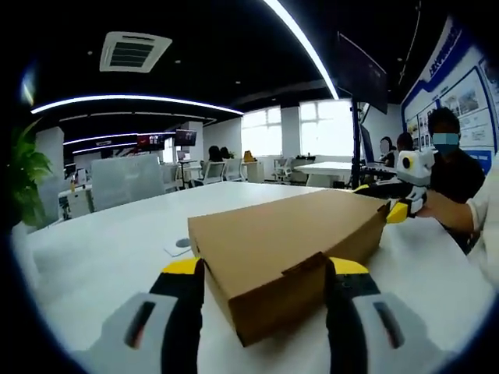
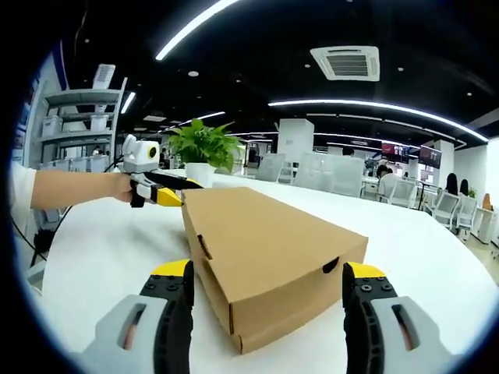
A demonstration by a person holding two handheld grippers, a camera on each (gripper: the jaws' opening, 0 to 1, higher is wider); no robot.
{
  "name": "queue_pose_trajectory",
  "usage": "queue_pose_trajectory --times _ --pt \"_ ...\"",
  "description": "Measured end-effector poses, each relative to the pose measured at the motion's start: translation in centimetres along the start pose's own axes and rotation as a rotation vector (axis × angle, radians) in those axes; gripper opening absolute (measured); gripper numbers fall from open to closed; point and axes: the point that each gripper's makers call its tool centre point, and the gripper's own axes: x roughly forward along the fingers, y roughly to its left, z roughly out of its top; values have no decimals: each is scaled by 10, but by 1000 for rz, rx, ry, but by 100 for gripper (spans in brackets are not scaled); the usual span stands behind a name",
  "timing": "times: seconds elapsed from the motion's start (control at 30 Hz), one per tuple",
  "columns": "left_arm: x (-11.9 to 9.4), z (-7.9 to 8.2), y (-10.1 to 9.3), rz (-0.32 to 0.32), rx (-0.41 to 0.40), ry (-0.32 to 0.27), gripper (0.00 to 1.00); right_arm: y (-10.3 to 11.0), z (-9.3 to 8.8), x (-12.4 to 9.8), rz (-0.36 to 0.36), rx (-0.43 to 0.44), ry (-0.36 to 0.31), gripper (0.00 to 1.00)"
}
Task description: Operate the shoe box by opening the lid, removing the specified soft item, and placing it in the target area until the item is outside and the box remains undamaged.
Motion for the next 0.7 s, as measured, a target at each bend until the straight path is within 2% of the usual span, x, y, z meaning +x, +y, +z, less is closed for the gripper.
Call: queue_pose_trajectory --times 0.33,0.47,0.7 --pt "-1 -1 0 7 1 10 64 -3 -3 3 3 12 12 80" --pt "-2 -1 -7 8 1 16 64 -2 -5 4 3 7 18 81" --pt "-1 0 -3 7 -3 10 64 -2 -6 6 -2 5 20 82"
